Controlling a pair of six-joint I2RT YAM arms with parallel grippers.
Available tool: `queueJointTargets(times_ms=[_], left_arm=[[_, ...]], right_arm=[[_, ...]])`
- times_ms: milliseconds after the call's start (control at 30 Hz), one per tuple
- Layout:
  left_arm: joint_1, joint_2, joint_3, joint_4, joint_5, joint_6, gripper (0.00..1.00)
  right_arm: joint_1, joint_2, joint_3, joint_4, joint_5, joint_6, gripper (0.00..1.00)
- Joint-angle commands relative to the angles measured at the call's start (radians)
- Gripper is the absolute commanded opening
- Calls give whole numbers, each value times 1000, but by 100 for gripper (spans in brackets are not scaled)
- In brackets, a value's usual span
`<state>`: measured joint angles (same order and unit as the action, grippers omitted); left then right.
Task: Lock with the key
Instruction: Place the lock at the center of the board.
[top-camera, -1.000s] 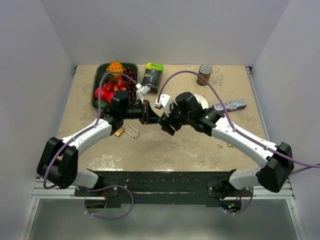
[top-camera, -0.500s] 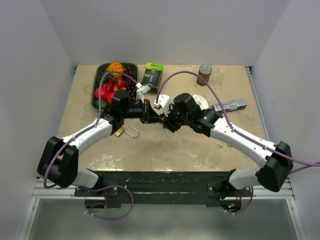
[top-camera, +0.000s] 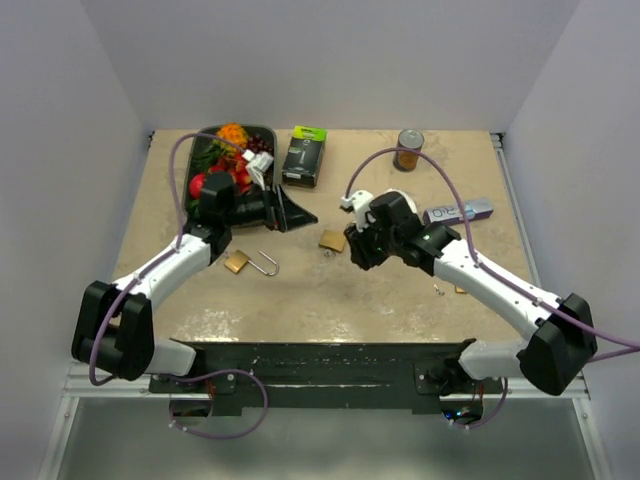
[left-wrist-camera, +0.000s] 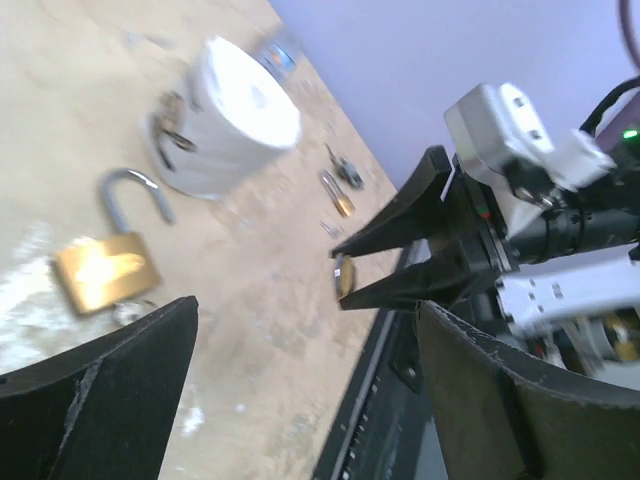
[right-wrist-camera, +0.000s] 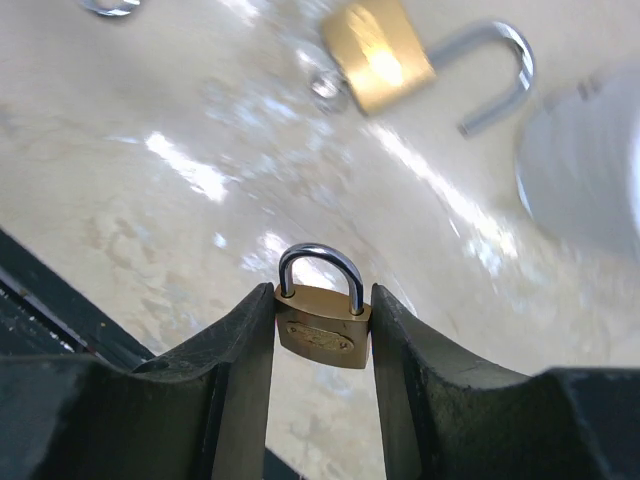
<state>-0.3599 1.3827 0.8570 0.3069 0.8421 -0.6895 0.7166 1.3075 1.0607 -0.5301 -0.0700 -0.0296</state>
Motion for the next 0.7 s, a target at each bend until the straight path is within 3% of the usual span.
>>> queueJointTargets(times_ms=[0,133,367,667], left_arm=[[108,-62,2,43,-38,4,96],[128,-88,-9,17,-58,21,99],[162,-106,-4,-54,-55,56,99],[179,-90,10,-83,-44,64,99]], right_arm=[[-120,-56,-36,-102,27,188,0],[-160,-25,-21,-151,53,232,0],[-413,-2,-57,-320,6,290,0],[-450,19,-111,-340,85,339,0]])
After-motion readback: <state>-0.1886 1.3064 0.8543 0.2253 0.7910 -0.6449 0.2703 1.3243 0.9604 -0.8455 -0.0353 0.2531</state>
